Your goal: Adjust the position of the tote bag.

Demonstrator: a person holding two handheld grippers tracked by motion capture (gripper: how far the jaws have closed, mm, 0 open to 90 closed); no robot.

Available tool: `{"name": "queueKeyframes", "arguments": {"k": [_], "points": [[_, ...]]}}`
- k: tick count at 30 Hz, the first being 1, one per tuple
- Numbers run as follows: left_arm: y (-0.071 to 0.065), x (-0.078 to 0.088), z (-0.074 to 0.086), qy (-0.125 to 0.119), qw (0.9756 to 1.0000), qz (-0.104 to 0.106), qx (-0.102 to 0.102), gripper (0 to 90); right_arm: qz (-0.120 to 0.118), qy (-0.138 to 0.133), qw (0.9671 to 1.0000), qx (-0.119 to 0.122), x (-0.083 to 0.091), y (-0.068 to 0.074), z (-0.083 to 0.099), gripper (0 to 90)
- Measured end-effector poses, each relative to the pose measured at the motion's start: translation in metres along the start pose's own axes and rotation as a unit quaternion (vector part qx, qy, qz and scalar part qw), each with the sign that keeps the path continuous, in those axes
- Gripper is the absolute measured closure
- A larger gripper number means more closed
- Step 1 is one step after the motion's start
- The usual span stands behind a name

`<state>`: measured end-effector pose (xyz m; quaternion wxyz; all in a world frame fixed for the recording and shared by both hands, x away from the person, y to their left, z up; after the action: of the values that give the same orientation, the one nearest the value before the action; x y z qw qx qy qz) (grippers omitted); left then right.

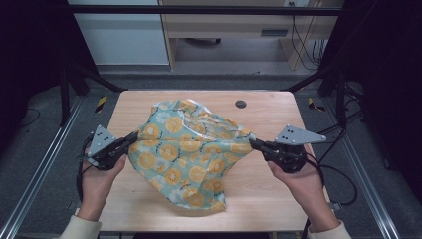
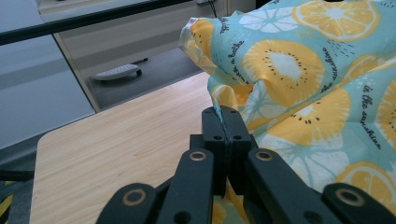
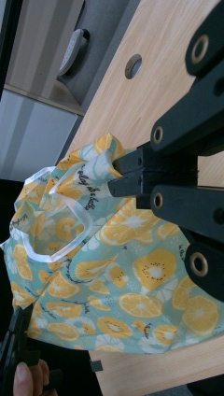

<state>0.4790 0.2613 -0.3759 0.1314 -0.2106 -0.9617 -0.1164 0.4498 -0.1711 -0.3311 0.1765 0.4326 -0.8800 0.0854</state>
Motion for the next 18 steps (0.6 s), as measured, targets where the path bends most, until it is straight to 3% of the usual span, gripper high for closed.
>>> {"name": "queueKeyframes", "arguments": {"k": [10, 13, 18], "points": [[-0.006, 0.022, 0.005, -0.014, 0.9999, 0.010, 0.000, 90.0, -0.006, -0.014, 0.9999, -0.003, 0.007, 0.005, 0.001, 90.0], [-0.003, 0.027, 0.010, -0.023, 0.9990, 0.030, 0.023, 90.0, -0.007, -0.014, 0.9998, -0.008, 0.006, 0.007, 0.005, 90.0], [-0.001, 0.031, 0.018, -0.013, 0.9992, 0.030, 0.022, 90.0, -0.015, -0.014, 0.9997, -0.015, 0.002, 0.009, 0.012, 90.0]]}}
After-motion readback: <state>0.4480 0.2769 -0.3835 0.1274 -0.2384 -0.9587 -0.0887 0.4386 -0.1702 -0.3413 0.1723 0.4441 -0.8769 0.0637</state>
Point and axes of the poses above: each handheld gripper's, and its own axes: x roughly backward along the jaws, z roughly out of its underside, y roughly to its left, the point moved 3 cm from there along -x, roughly forward along the jaws, and after that the axes turned 7 degrees about -z, right-handed, at the moved point
